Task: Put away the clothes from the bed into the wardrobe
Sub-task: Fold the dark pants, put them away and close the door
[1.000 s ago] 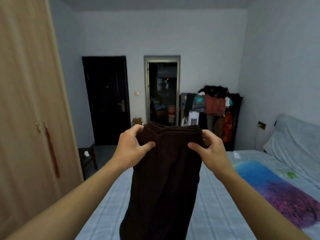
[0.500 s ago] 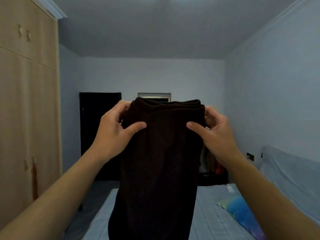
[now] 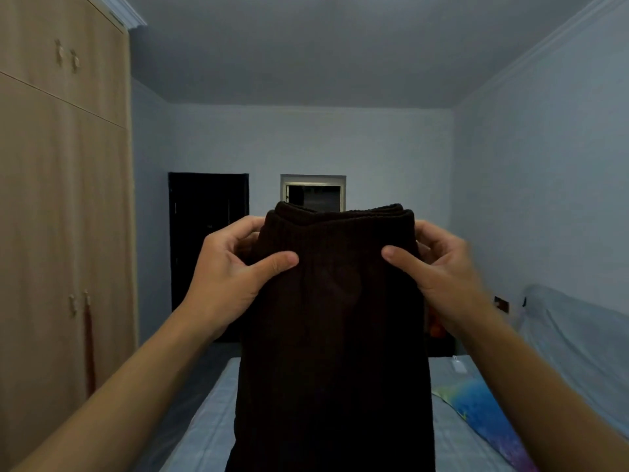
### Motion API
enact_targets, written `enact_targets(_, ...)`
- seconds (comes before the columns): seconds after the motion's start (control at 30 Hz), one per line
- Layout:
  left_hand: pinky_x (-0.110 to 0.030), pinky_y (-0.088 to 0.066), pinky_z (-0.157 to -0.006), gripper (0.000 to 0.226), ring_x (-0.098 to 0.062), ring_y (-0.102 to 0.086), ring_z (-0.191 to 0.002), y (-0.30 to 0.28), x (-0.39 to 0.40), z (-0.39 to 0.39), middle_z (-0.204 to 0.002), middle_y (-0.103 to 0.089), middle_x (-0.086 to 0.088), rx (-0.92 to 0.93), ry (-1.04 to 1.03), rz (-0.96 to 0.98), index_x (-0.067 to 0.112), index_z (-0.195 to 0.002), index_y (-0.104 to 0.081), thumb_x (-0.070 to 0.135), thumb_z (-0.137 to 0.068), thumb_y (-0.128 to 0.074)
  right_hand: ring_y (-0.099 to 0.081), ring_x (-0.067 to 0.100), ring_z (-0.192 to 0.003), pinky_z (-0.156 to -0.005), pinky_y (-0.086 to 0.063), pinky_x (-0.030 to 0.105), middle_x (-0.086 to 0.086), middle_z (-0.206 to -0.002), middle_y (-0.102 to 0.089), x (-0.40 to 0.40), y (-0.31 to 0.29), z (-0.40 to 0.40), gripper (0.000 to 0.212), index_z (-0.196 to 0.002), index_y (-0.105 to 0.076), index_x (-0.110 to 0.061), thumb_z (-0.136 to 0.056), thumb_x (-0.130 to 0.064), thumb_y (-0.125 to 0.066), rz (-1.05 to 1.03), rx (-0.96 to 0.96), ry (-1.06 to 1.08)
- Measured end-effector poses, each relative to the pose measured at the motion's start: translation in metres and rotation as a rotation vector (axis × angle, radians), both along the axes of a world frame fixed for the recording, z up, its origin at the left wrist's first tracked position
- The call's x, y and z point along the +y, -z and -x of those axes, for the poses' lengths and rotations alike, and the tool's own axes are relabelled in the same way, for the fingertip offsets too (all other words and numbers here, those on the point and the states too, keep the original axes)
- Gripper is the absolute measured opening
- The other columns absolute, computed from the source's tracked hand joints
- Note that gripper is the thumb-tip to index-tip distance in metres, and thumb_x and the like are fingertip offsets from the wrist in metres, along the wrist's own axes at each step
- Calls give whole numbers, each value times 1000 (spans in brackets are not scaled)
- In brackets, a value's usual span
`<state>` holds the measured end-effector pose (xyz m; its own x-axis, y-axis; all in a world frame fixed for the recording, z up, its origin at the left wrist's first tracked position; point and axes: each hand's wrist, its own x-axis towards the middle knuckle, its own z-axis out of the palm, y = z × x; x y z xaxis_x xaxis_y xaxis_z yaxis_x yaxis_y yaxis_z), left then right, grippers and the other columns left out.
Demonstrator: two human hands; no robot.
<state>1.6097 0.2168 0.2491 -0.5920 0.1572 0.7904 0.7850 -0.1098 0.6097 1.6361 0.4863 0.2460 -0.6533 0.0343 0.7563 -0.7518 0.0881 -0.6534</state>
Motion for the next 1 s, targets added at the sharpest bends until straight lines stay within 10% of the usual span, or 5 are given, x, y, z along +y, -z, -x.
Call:
enact_targets(0.53,-37,-62,-83,28,-8,-70,-91,9,71,147,-98,-71,2,-58,-324,235,20,-104,-64,12,-83,-80,-73,23,-94,-75,-62,34,9,-101,-74,39,25,137,29,-111,-66,-15,-85,-6,-74,71,-149,195)
enact_targets(1.0,-35,-56,-85,34,-11,-67,-94,51,56,37,-94,-68,12,33,-392,244,30,-97,-60,10,-80,-82,-66,23,-103,-81,-60,34,2,-106,-69,46,57,51,30,-106,-64,-25,-85,-6,-76,-99,20,88)
